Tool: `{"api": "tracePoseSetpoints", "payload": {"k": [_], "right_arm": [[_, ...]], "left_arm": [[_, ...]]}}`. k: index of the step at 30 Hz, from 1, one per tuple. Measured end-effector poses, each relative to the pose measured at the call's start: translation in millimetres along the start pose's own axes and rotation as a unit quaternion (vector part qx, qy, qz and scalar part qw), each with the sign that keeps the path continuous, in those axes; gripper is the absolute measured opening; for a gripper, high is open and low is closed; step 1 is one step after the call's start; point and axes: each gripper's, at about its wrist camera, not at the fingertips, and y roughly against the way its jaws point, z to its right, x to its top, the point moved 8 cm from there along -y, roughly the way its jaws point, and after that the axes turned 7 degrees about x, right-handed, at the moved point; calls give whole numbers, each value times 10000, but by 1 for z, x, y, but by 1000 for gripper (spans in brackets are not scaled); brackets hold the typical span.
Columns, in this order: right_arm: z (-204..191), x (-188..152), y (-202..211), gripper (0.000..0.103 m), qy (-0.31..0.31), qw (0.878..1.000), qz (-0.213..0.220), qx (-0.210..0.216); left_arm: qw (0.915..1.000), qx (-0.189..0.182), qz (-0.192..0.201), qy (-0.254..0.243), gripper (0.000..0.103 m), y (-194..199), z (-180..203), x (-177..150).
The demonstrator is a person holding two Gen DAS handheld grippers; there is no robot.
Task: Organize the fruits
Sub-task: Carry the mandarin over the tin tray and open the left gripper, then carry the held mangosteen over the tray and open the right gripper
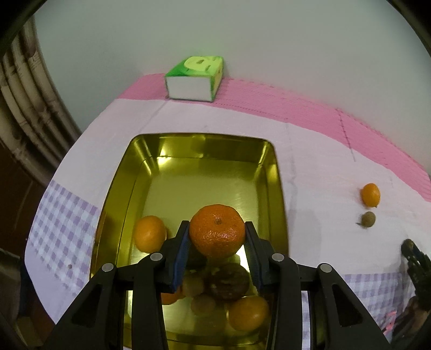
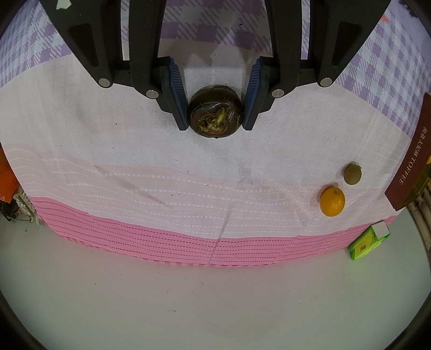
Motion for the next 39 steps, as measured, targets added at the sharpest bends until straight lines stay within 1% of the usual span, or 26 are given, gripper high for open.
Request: {"api": "tracePoseSetpoints", "payload": {"k": [11, 33, 39], "right_arm": [[2, 0, 0, 38, 12, 10000, -5, -14], [-1, 0, -1, 38, 23, 10000, -7, -35], [0, 1, -1, 38, 34, 10000, -8, -47]], "left_arm": [[9997, 102, -235, -12, 40, -20, -7, -10], [9996, 69, -259, -125, 42, -18, -8, -10], [9996, 81, -228, -136, 46, -15, -13, -10]]}}
